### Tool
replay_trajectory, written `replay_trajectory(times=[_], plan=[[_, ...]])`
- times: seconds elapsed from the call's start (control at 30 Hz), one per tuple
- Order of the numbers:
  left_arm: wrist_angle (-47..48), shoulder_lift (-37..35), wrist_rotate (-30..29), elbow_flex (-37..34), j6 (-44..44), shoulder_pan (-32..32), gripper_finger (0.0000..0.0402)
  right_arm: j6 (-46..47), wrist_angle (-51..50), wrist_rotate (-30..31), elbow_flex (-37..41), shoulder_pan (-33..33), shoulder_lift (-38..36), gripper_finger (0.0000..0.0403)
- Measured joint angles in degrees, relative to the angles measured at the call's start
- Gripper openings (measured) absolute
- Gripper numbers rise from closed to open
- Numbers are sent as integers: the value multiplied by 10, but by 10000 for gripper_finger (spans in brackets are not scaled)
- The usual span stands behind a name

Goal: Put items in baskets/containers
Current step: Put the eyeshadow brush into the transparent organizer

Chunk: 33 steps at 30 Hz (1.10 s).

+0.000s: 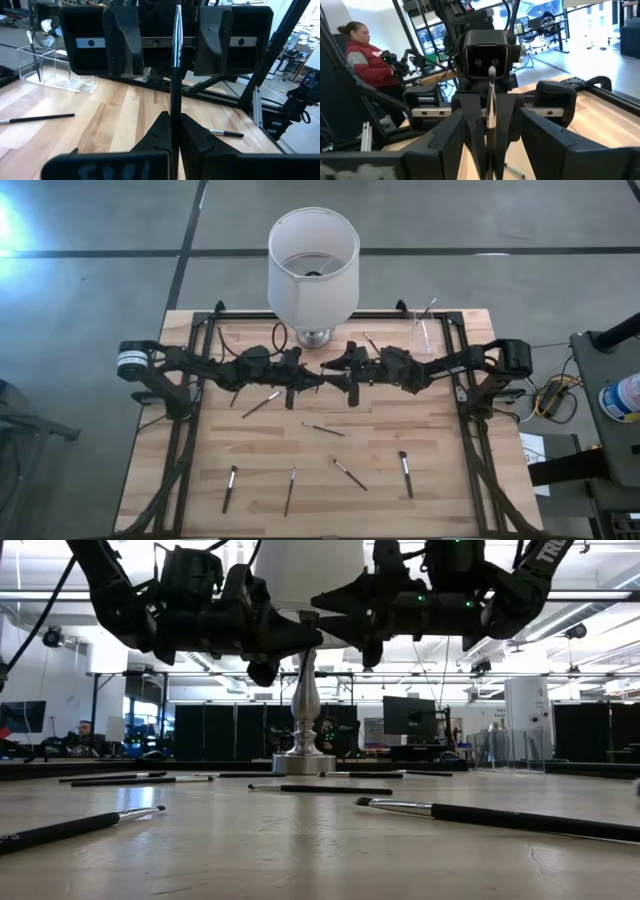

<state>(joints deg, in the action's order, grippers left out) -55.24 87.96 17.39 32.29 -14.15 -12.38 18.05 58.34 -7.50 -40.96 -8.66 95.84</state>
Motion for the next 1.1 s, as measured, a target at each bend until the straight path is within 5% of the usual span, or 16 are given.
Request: replay_trajectory(times=[0.13,0.33,0.63,0.8,1.1], plan=[[0,0,0,0,-9,0,11,-5,1,0,-11,0,6,136],[0,0,-1,0,-22,0,11,-26,1,1,-13,1,6,23],[0,-4,-13,-1,-54,-3,93,-37,-36,-1,-12,0,-8,15],[13,-43,-7,-19,-42,-3,116,-85,-118,20,-5,0,-78,14],[42,-191,-15,-135,29,-9,85,-163,-359,237,58,-24,-299,13]])
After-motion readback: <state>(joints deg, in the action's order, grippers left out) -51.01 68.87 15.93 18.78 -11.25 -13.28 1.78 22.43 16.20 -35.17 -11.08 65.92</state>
